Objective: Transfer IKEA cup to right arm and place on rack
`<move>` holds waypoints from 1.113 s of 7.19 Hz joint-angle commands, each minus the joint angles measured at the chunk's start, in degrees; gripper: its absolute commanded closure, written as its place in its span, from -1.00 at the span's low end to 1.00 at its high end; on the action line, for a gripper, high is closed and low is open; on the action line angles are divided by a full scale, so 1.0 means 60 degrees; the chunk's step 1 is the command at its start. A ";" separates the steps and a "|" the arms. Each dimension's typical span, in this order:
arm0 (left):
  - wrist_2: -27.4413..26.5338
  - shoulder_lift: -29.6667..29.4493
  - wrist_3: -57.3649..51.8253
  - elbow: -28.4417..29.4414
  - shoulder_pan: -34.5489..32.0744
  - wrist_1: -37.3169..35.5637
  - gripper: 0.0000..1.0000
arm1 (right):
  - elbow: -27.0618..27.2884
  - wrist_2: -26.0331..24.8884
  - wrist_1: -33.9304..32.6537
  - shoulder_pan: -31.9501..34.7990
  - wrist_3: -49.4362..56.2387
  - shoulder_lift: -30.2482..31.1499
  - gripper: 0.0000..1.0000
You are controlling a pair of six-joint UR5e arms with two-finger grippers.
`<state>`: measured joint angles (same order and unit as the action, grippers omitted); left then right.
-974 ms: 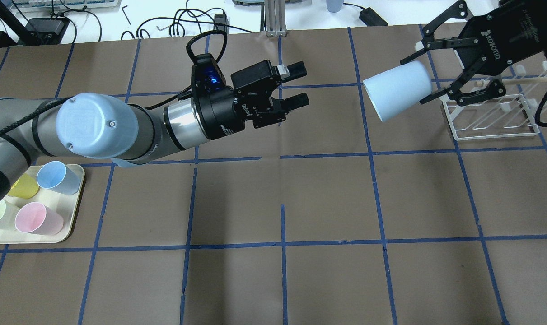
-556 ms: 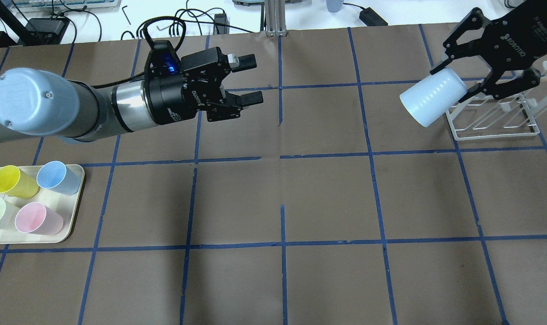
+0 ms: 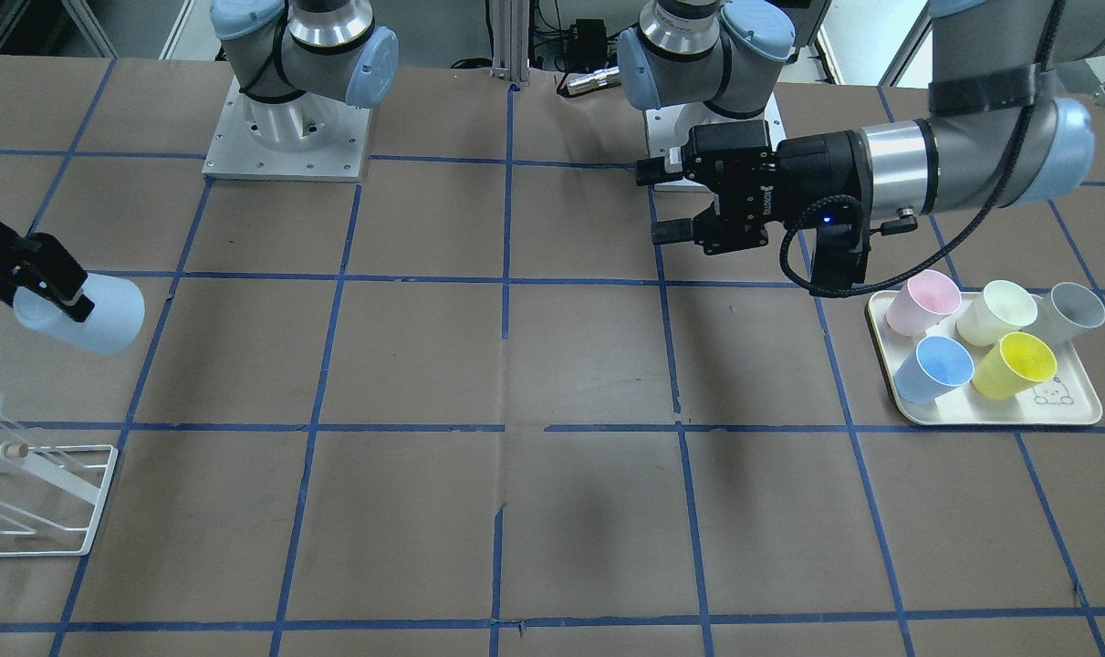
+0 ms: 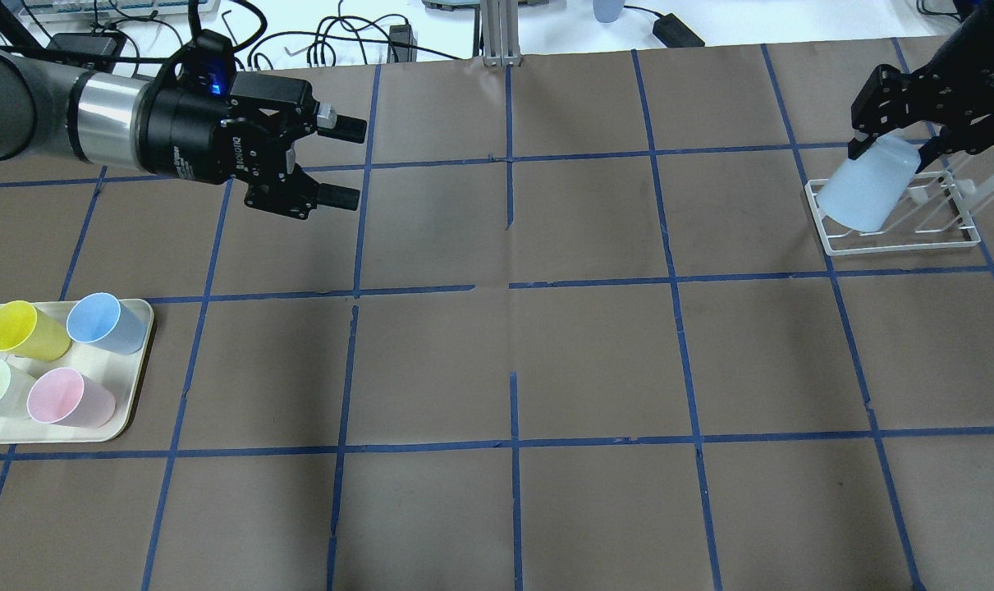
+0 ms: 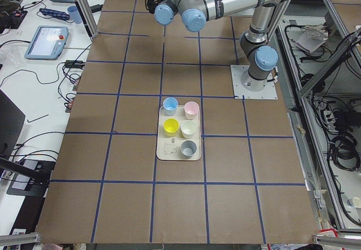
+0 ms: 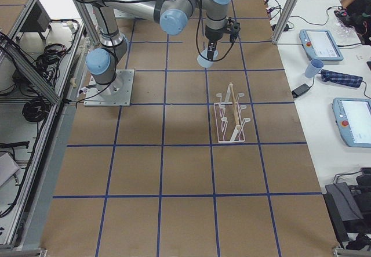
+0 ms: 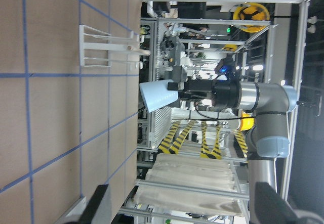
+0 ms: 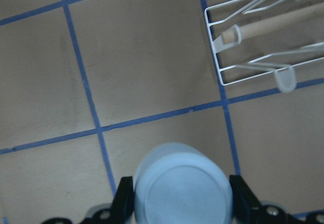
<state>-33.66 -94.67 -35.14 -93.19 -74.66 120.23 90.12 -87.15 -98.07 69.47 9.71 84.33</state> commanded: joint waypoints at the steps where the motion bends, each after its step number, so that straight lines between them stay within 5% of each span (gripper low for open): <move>1: -0.3907 0.0207 0.3294 0.0237 -0.0138 -0.2930 -1.00 | -0.0121 -0.1059 -0.1200 -0.0079 0.1277 -0.0605 0.74; 4: -0.7927 0.0310 0.4136 0.1084 -0.1028 -0.3583 -1.00 | -0.0049 -0.1017 -0.2139 -0.0371 0.2422 -0.0856 0.82; 7: -1.0480 0.0121 0.5603 0.0928 -0.2990 -0.6376 -1.00 | 0.0054 -0.0914 -0.2404 -0.0812 0.2791 -0.1296 0.82; 8: -1.0431 0.0221 0.5868 0.0811 -0.3039 -0.6458 -1.00 | 0.0126 -0.0914 -0.2404 -0.0812 0.2791 -0.1311 0.82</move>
<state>-93.72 -93.47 -2.30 -87.45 -90.89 84.65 90.50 -92.72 -112.42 64.83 26.33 76.72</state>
